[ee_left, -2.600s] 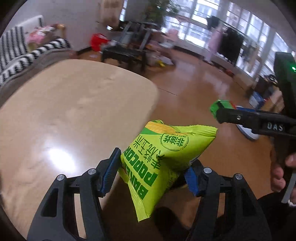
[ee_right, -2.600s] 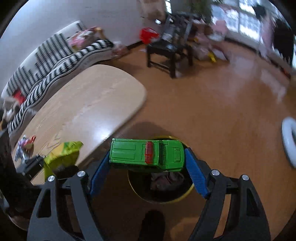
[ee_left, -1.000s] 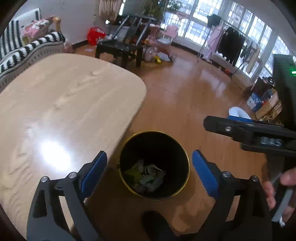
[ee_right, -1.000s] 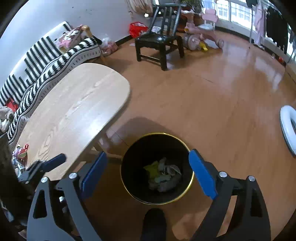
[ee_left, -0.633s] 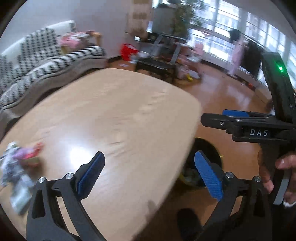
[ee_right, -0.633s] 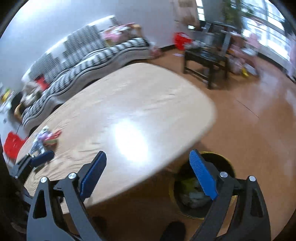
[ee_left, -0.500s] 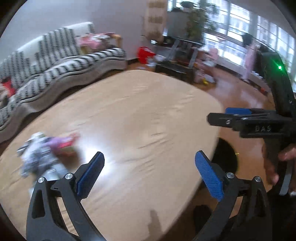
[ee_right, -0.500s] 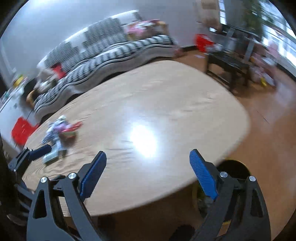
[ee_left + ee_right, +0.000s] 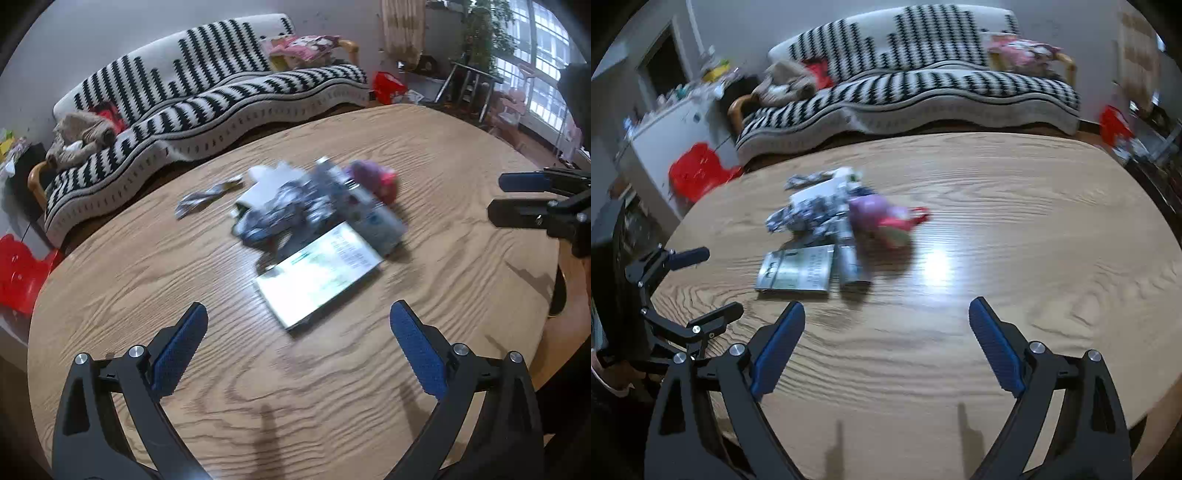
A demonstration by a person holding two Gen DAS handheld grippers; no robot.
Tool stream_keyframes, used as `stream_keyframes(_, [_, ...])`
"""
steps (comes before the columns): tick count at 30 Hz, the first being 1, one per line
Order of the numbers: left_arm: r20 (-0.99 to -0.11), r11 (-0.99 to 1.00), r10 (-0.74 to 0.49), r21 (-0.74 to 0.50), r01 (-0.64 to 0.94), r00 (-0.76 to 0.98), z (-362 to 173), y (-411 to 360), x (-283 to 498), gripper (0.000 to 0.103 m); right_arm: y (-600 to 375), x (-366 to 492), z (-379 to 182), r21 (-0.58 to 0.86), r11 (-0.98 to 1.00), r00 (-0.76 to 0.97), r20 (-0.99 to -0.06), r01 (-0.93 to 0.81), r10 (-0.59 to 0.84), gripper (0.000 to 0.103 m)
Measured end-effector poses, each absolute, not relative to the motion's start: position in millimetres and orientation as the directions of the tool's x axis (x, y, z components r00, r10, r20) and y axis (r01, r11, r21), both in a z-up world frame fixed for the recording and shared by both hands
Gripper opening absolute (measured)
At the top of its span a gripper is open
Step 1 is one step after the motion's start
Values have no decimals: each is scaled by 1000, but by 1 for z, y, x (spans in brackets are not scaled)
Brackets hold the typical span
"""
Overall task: Collect trash
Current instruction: 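Return to the table and grasp the foil tube with the right tool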
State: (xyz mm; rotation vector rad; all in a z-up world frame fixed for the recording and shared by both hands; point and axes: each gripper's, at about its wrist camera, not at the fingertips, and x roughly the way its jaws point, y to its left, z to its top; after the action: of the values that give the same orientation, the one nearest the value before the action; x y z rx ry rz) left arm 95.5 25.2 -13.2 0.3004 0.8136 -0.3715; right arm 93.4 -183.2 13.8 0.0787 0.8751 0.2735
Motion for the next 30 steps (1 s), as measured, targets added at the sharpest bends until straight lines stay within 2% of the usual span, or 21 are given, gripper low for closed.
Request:
stream_keyframes(5, [-759, 888, -231, 91, 451, 608, -21, 35, 106, 96, -152, 130, -6, 176, 958, 565, -777, -226, 276, 78])
stream_keyframes(10, [-778, 864, -213, 133, 487, 590, -42, 28, 124, 96, -144, 152, -25, 139, 965, 547, -802, -221, 241, 65])
stream_keyframes(15, [-823, 870, -230, 65, 489, 519, -57, 29, 149, 96, -136, 169, -39, 107, 967, 527, -821, -232, 218, 54])
stream_keyframes(18, [-838, 853, -231, 69, 517, 494, -63, 22, 154, 96, -129, 175, -45, 91, 961, 522, -824, -262, 220, 45])
stream_keyframes(20, [-838, 843, -226, 88, 531, 497, -65, 17, 155, 96, -124, 178, -48, 81, 953, 513, -828, -290, 227, 33])
stream_keyframes(22, [-835, 844, -231, 84, 530, 500, -65, 14, 160, 96, -123, 178, -48, 72, 952, 514, -828, -299, 224, 25])
stream_keyframes(28, [-833, 849, -250, 56, 525, 494, -67, 9, 173, 96, -130, 160, -29, 114, 939, 521, -807, -326, 279, 24])
stream_keyframes(30, [-826, 843, -243, 80, 532, 509, -66, 5, 175, 96, -136, 152, -23, 113, 938, 528, -802, -327, 280, 24])
